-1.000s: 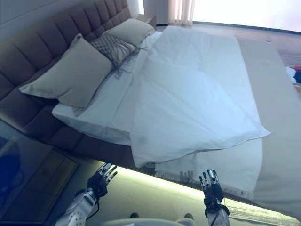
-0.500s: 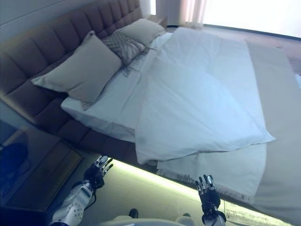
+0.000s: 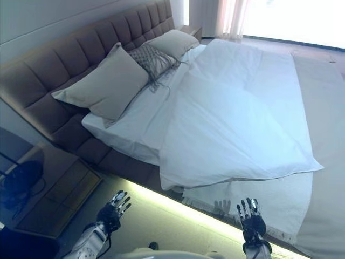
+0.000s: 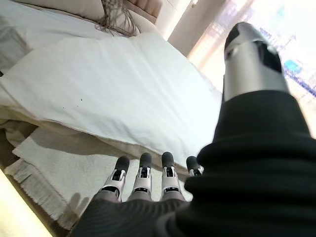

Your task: Make the bed neatly

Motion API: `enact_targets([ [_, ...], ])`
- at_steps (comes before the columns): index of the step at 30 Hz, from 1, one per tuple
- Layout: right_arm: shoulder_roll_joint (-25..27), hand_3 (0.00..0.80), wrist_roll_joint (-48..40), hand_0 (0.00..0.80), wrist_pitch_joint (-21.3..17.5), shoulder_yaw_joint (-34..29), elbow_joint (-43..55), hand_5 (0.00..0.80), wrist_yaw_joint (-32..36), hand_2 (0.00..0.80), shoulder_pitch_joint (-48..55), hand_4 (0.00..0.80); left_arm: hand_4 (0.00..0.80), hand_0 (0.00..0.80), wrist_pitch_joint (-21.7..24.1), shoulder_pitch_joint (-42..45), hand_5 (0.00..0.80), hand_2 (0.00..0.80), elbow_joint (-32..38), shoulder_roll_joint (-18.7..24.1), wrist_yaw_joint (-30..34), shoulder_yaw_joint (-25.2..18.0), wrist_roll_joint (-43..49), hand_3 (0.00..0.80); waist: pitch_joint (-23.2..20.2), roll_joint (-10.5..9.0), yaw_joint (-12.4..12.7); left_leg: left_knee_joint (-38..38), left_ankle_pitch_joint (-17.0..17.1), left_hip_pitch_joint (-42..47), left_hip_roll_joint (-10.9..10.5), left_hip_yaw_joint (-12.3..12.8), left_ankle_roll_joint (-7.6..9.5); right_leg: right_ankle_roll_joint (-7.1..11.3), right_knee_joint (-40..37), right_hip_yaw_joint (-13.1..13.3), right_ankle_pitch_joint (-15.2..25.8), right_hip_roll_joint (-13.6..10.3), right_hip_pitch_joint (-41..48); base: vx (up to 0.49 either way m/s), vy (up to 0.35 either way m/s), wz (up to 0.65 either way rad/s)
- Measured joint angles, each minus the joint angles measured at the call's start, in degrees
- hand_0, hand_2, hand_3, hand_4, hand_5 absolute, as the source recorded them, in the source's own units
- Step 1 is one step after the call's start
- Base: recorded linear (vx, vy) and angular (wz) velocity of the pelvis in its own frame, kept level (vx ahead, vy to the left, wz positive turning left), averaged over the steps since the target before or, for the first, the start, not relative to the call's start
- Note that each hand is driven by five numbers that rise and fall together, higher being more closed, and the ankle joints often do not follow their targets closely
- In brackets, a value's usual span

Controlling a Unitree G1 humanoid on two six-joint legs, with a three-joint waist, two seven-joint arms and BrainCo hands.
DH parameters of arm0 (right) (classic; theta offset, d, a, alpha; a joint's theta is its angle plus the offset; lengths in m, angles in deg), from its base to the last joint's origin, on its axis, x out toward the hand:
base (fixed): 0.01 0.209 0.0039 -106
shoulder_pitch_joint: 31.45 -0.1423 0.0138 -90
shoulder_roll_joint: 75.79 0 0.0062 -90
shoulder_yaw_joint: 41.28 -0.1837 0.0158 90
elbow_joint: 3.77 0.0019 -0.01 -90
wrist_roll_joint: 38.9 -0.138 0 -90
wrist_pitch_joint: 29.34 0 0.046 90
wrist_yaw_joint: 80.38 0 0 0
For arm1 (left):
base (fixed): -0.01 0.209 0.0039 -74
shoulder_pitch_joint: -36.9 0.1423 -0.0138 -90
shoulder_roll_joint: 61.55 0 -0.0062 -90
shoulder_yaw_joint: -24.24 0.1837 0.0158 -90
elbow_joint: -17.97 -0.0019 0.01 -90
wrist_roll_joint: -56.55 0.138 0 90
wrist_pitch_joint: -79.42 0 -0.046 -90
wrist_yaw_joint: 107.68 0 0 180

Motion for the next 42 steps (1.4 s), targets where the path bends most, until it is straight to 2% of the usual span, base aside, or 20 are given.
enact_targets([
  [1,-0.46,0.0,0.01,0.0,0.0,0.0,0.02,0.0,-0.09,0.0,0.02,0.0,0.0,0.0,0.0,-0.36,0.0,0.0,0.13,0.27,-0.23,0.0,0.0,0.0,-0.05,-0.43,-0.28,0.09,-0.09,0.25,-1.19,0.22,0.36,0.48,2.05,0.27,-0.96,-1.04,-1.01,0.027,0.099,-0.06],
  [3,-0.76,0.0,0.09,0.0,0.04,0.02,0.07,0.0,0.08,0.0,-0.41,0.0,0.0,0.0,0.09,-0.81,0.0,0.0,0.06,0.97,-0.88,-0.03,-0.01,0.0,0.42,-0.63,-0.98,0.19,-0.08,1.35,-1.8,1.26,0.82,0.46,5.15,0.61,-1.5,-2.04,-1.99,0.015,-0.017,-0.19],
  [6,-2.19,0.0,2.21,0.0,0.35,0.57,0.02,0.0,1.41,0.0,-1.37,0.0,0.0,0.0,1.21,-0.35,0.0,0.0,-0.03,3.96,-1.73,-0.63,-0.05,0.0,0.55,-2.02,-1.26,-0.31,-0.66,2.53,-1.85,3.08,1.19,0.67,3.54,0.77,-1.71,-2.19,-1.53,0.003,-0.109,-0.3],
  [14,-0.9,0.0,2.77,0.0,3.24,0.51,0.43,0.0,0.35,0.0,-0.39,0.0,0.0,0.0,1.72,1.21,0.0,0.0,0.18,2.39,-3.56,-0.51,-1.25,0.0,-0.22,-1.71,-1.38,-1.36,-0.85,2.69,3.23,3.23,-0.65,-1.74,-3.3,1.11,1.23,3.38,1.26,0.008,-0.147,-0.08],
  [16,-0.49,0.0,2.77,0.0,3.95,0.54,0.53,0.0,0.12,0.0,0.01,0.0,0.0,0.0,1.72,2.07,0.0,0.0,0.26,1.26,-3.7,-0.03,-1.29,0.0,-0.54,-1.71,-1.38,-1.41,-0.32,2.56,3.88,3.18,-1.26,-2.28,-4.1,0.5,1.58,4.32,1.48,-0.022,-0.087,0.06],
  [19,-0.25,0.0,2.74,0.0,4.58,0.56,0.99,0.0,0.1,0.0,0.51,0.0,0.0,0.0,1.72,3.98,0.0,0.0,1.71,-0.27,-4.23,0.14,-2.51,0.0,-0.45,-1.42,-1.32,-1.33,-0.31,2.69,4.55,3.11,-1.26,-2.73,-5.41,0.19,1.86,5.19,2.36,0.02,-0.063,0.04],
  [22,0.22,0.0,2.77,0.0,5.82,0.93,2.28,0.0,-0.23,0.0,0.1,0.0,0.0,0.0,2.0,4.94,0.0,0.0,1.91,-0.96,-5.51,0.28,-3.73,0.0,-0.2,-1.44,-0.85,-0.04,-0.46,2.57,4.67,3.03,-1.36,-3.08,-5.89,0.66,1.77,5.42,2.43,0.084,0.06,-0.09],
  [23,0.62,0.0,2.77,0.0,5.98,1.26,2.55,0.0,-0.48,0.0,-0.39,0.0,0.0,0.0,2.04,4.96,0.0,0.0,1.75,-1.03,-5.68,0.35,-4.82,0.0,-0.19,-1.22,-0.53,-0.4,-0.68,2.96,4.67,2.76,-1.05,-3.14,-5.9,0.8,1.85,5.44,2.58,0.106,0.183,-0.06],
  [25,2.12,0.0,2.75,0.0,5.44,2.35,2.15,0.0,-1.02,0.0,-0.6,0.0,0.0,0.0,2.06,4.19,0.0,0.0,1.44,-1.15,-5.62,0.79,-5.08,0.0,0.28,-0.41,-0.03,-0.84,-1.31,3.07,4.64,2.23,-1.48,-2.92,-5.91,0.47,1.93,5.31,2.91,0.113,0.221,0.08],
  [29,2.28,0.0,2.77,0.0,5.32,2.72,2.52,0.0,-1.55,0.0,-1.15,0.0,0.0,0.0,2.03,4.23,0.0,0.0,1.21,-0.95,-5.59,1.0,-4.98,0.0,0.93,0.39,0.05,-0.58,-1.45,2.65,2.52,1.43,-1.56,-1.67,-4.57,-0.41,1.11,3.05,2.79,0.16,0.186,0.14],
  [31,2.15,0.0,2.77,0.0,5.33,2.79,2.54,0.0,-1.48,0.0,-1.01,0.0,0.0,0.0,2.03,4.56,0.0,0.0,1.21,-0.8,-5.59,0.91,-4.97,0.0,0.97,0.45,0.18,-0.44,-1.72,2.63,1.33,1.34,-0.96,-0.76,-3.29,-0.39,0.44,1.6,2.14,0.162,0.16,0.1],
  [34,2.04,0.0,2.74,0.0,5.3,2.76,2.71,0.0,-1.38,0.0,-1.04,0.0,0.0,0.0,2.01,4.17,0.0,0.0,0.87,0.08,-4.83,0.43,-4.71,0.0,1.27,0.19,0.14,0.51,-2.36,2.59,-1.19,1.01,0.45,0.43,0.86,-0.68,-1.52,-1.01,1.22,0.145,0.27,0.11],
  [35,1.69,0.0,2.72,0.0,4.97,2.86,2.75,0.0,-1.27,0.0,-1.11,0.0,0.0,0.0,2.02,2.92,0.0,0.0,-0.2,0.19,-4.15,0.45,-4.58,0.0,1.81,0.1,-0.01,1.64,-3.16,2.28,-2.55,0.91,1.68,0.55,4.84,-0.74,-2.7,-2.16,0.19,0.126,0.34,0.26],
  [37,1.97,0.0,2.71,0.0,4.4,2.67,3.28,0.0,-1.21,0.0,-1.13,0.0,0.0,0.0,2.01,0.19,0.0,0.0,-2.77,-0.63,-3.35,0.49,-4.53,0.0,2.2,1.29,-0.1,4.75,-4.57,1.5,-4.02,0.07,2.87,-0.05,17.66,0.07,-3.06,-3.98,-5.18,0.105,0.244,0.31],
  [38,2.03,0.0,2.7,0.0,3.66,2.53,4.08,0.0,-1.21,0.0,-1.0,0.0,0.0,0.0,2.04,-1.25,0.0,0.0,-3.25,-0.53,-3.18,0.47,-4.5,0.0,3.06,1.35,-0.06,7.04,-5.87,1.27,-4.75,-0.15,3.5,-1.11,25.31,1.85,-2.39,-5.13,-8.12,0.145,0.135,0.27],
  [39,1.75,0.0,2.69,0.0,3.65,2.85,4.08,0.0,-1.32,0.0,-0.89,0.0,0.0,0.0,2.01,-1.9,0.0,0.0,-3.72,-0.55,-3.19,0.45,-4.49,0.0,2.82,1.77,-0.13,8.13,-6.56,1.31,-5.55,-0.37,4.14,-3.86,28.76,2.66,-0.48,-5.43,-9.41,0.155,0.061,0.21],
  [40,1.24,0.0,2.67,0.0,3.65,2.86,4.1,0.0,-1.49,0.0,-1.01,0.0,0.0,0.0,1.97,-2.27,0.0,0.0,-3.36,-0.26,-3.18,0.29,-4.47,0.0,2.77,1.96,0.08,9.06,-7.09,1.29,-5.52,-0.79,4.68,-5.81,31.36,2.9,1.53,-5.59,-10.79,0.19,-0.047,0.13],
  [41,0.51,0.0,2.67,0.0,3.65,2.85,4.14,0.0,-1.49,0.0,-1.2,0.0,0.0,0.0,1.98,-2.24,0.0,0.0,-2.87,0.45,-3.22,-0.21,-4.46,0.0,2.69,1.96,0.11,9.59,-7.32,1.24,-5.68,-0.72,5.34,-6.06,32.81,3.05,2.77,-5.99,-11.91,0.225,-0.146,0.05],
  [42,-0.37,0.0,2.63,0.0,3.65,2.97,4.21,0.0,-1.47,0.0,-1.19,0.0,0.0,0.0,1.98,-1.8,0.0,0.0,-2.36,1.71,-3.28,-0.73,-4.41,0.0,2.31,1.51,0.18,9.61,-7.35,1.02,-5.77,-0.66,5.58,-5.82,33.18,3.17,1.86,-5.92,-12.46,0.251,-0.212,0.05],
])
